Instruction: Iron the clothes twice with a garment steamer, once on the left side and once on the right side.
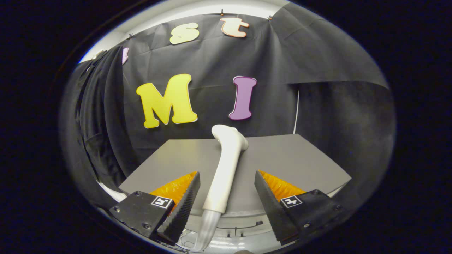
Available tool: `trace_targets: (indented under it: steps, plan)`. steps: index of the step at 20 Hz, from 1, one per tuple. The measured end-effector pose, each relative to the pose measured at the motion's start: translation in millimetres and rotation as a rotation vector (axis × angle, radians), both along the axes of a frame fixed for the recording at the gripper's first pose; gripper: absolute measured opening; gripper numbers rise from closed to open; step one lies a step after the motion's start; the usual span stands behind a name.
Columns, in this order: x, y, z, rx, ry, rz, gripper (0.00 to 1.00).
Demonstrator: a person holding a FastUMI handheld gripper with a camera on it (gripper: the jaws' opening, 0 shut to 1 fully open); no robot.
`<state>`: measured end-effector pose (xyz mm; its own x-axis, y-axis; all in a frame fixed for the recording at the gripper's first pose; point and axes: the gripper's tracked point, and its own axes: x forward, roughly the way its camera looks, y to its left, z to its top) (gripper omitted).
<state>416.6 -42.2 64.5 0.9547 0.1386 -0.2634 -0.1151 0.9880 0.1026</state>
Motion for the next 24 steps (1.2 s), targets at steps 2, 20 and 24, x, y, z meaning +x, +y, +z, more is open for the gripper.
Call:
trace_targets:
  steps: [2,20,24]
  plan:
    - [18,2,-11,0.013,0.041,0.022,0.95]
    - [28,33,-11,0.108,0.095,0.115,0.36]
    - [-1,39,13,0.118,0.042,0.114,0.35]
